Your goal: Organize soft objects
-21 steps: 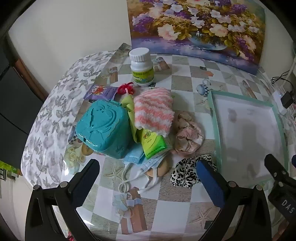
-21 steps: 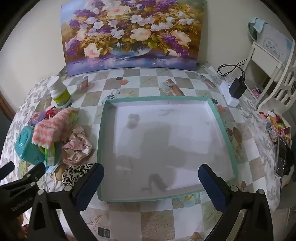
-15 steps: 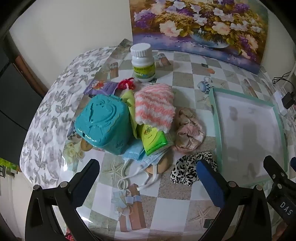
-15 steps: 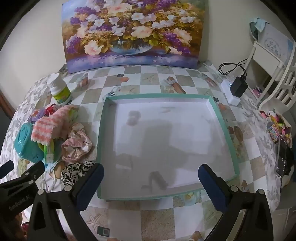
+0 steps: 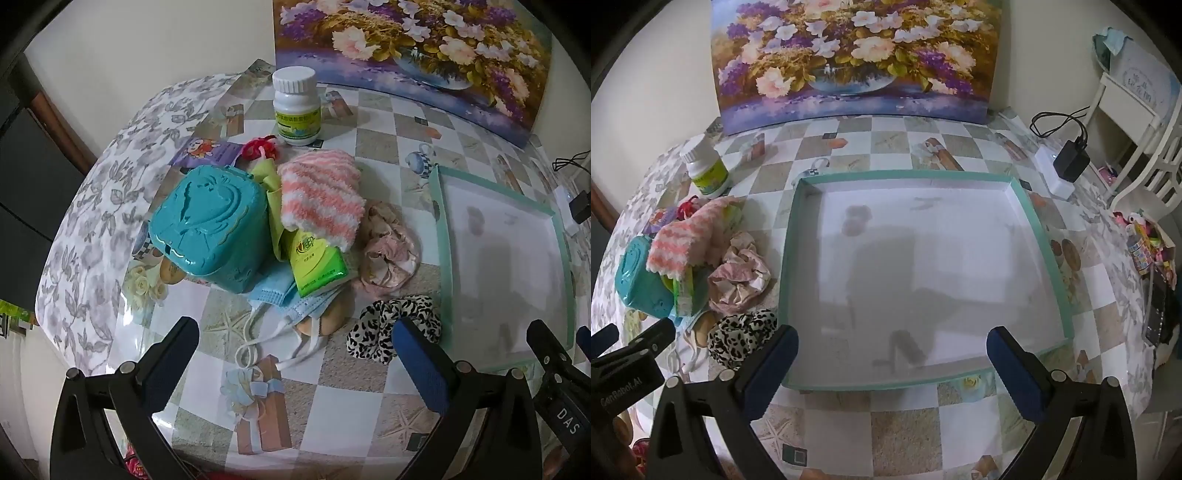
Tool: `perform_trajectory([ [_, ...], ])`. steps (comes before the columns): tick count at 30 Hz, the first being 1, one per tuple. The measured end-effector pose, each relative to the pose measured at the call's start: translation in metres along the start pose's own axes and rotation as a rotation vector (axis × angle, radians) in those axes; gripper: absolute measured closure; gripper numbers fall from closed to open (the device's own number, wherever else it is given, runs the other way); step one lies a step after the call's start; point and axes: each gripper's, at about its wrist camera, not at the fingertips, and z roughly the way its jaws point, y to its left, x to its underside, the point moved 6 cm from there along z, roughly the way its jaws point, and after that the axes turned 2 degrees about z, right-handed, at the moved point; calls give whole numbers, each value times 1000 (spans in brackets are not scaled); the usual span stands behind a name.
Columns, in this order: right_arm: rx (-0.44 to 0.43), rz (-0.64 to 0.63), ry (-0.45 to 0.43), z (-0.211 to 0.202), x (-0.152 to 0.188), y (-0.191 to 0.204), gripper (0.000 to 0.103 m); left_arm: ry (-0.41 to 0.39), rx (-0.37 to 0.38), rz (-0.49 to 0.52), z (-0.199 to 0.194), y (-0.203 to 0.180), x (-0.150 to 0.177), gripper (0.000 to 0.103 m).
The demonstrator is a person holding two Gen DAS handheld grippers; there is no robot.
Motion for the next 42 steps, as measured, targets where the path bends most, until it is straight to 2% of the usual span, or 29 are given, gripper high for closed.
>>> perform_trajectory([
  [21,5,7,35,7,6,-3,0,15,-3,32,4,-3,4,0],
  [42,33,-29,31,5,7,1,0,27,3,12,6,-1,5,0],
])
